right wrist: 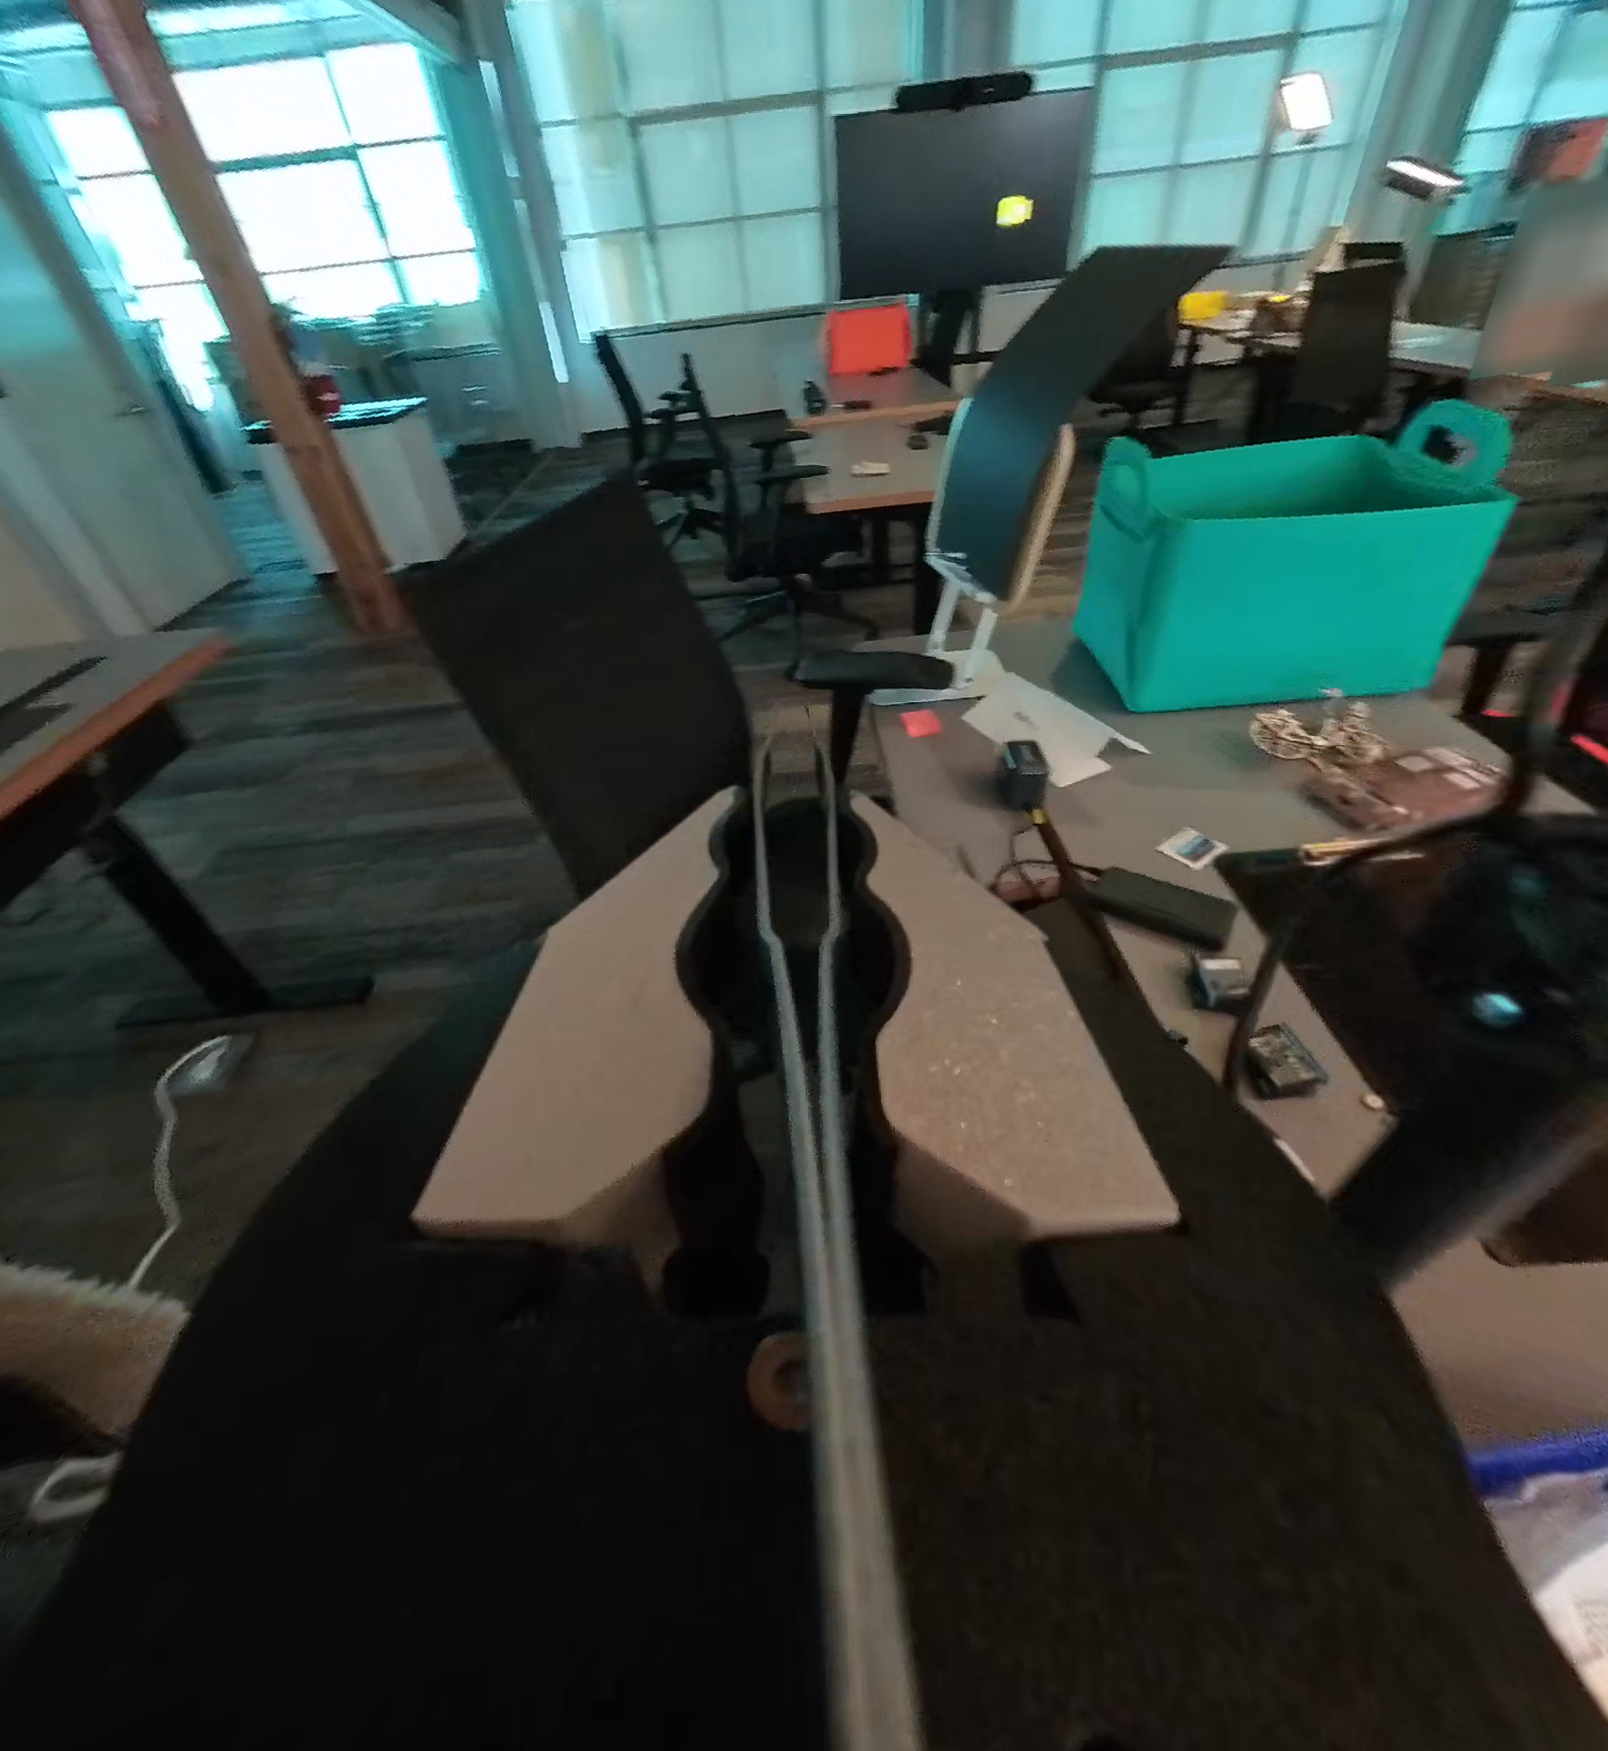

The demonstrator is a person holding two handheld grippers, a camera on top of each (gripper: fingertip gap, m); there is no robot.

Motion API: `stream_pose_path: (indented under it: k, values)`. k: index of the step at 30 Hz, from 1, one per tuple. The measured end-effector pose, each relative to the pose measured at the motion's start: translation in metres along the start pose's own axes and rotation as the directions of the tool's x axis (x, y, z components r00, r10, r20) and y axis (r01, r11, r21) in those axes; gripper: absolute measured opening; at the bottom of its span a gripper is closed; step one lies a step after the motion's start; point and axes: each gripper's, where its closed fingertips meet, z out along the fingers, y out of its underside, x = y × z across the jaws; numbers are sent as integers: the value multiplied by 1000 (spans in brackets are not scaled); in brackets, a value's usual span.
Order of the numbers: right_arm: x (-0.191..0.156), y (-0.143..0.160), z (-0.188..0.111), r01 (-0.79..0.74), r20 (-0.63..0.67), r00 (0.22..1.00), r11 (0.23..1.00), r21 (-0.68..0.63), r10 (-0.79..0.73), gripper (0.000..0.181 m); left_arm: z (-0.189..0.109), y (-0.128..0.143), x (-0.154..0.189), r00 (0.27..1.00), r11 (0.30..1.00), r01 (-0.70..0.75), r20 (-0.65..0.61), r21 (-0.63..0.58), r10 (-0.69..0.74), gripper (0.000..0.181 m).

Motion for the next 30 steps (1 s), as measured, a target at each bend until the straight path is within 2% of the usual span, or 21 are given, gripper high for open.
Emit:
stream_pose_path:
  k: [3,5,8,10,12,15,17,20,25,30]
  values:
    - [29,12,59,-38,-180,983,999,32,43,16,78,-36,-46,990,995,-98,-101,0,97,35]
    - [56,21,95,-81,-343,934,994,71,100,16,127,-64,-80,972,985,-173,-159,6,172,35]
    - [94,42,139,-189,-562,795,974,128,228,16,185,-110,-126,932,964,-266,-261,-13,253,35]
    - [118,55,161,-205,-667,701,967,149,251,16,218,-140,-155,898,942,-335,-301,4,321,35]
    - [146,74,175,-232,-765,590,962,145,258,16,249,-159,-182,864,907,-418,-327,-39,384,35]
    - [190,105,182,-246,-880,411,958,145,239,16,281,-193,-203,821,883,-469,-383,-28,424,35]
    - [214,130,183,-270,-926,292,950,160,239,16,301,-204,-213,782,846,-531,-403,-32,476,35]
    - [241,172,189,-327,-956,170,929,174,239,16,325,-220,-225,729,792,-610,-407,-20,551,35]
    - [273,230,204,-381,-975,60,907,178,216,16,359,-240,-229,676,735,-678,-387,6,627,34]
    - [297,268,208,-420,-971,-8,880,220,239,16,385,-239,-220,649,705,-709,-412,-23,639,34]
